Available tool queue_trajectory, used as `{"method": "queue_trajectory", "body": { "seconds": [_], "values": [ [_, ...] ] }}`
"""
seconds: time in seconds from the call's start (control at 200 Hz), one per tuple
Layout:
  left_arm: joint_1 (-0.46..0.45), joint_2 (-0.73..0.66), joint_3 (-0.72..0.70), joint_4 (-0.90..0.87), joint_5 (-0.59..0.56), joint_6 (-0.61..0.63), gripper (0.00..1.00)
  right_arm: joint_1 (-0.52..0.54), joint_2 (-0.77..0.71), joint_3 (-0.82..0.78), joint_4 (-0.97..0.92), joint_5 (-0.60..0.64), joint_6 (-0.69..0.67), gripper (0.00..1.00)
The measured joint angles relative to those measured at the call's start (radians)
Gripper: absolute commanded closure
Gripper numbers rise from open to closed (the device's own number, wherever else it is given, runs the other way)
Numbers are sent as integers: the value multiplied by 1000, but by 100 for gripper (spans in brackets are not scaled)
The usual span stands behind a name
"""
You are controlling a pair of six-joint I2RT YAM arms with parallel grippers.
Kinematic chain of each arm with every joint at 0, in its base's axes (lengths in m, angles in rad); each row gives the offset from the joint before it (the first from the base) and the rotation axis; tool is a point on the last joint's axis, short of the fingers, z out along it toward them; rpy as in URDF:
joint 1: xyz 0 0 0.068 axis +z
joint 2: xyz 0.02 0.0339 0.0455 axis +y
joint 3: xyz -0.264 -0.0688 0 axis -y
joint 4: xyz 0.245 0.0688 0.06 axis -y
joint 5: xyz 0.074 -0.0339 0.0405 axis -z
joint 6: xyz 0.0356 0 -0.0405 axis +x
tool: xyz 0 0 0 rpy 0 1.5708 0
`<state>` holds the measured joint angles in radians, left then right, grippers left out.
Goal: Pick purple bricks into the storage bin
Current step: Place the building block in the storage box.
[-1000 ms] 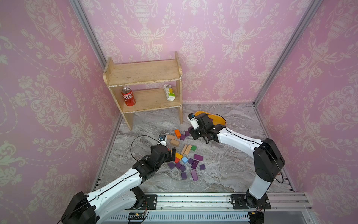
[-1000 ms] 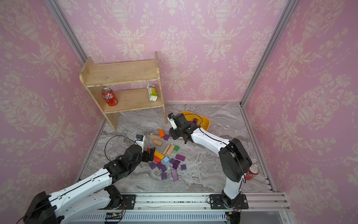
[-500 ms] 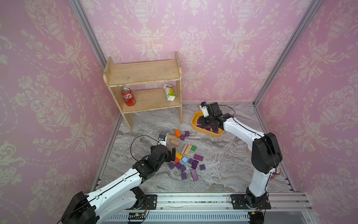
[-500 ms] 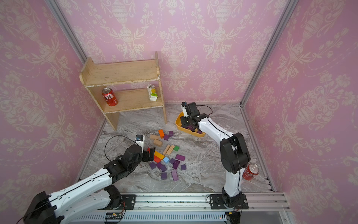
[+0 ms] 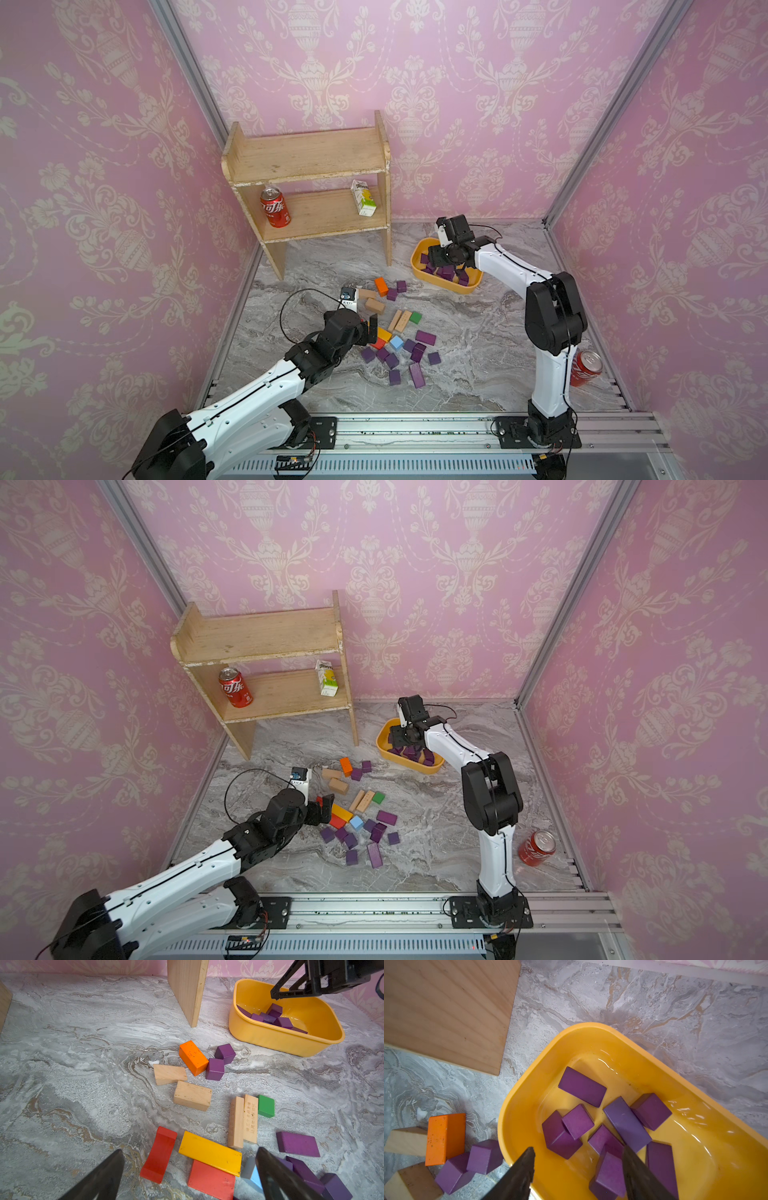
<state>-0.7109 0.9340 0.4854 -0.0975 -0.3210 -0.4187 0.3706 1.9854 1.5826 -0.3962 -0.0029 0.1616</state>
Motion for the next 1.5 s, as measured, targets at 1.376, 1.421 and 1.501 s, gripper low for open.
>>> {"method": "queue_trajectory", "body": {
  "seconds": [1.376,1.421,1.501],
  "values": [
    [0,114,39,21,11,-10,1,234,101,-50,107,-68,158,47],
    [0,119,42,21,11,-10,1,234,112,-37,106,-66,158,47],
    [0,124,46,20,11,-11,1,234,138,-5,101,-60,158,48]
  ]
}}
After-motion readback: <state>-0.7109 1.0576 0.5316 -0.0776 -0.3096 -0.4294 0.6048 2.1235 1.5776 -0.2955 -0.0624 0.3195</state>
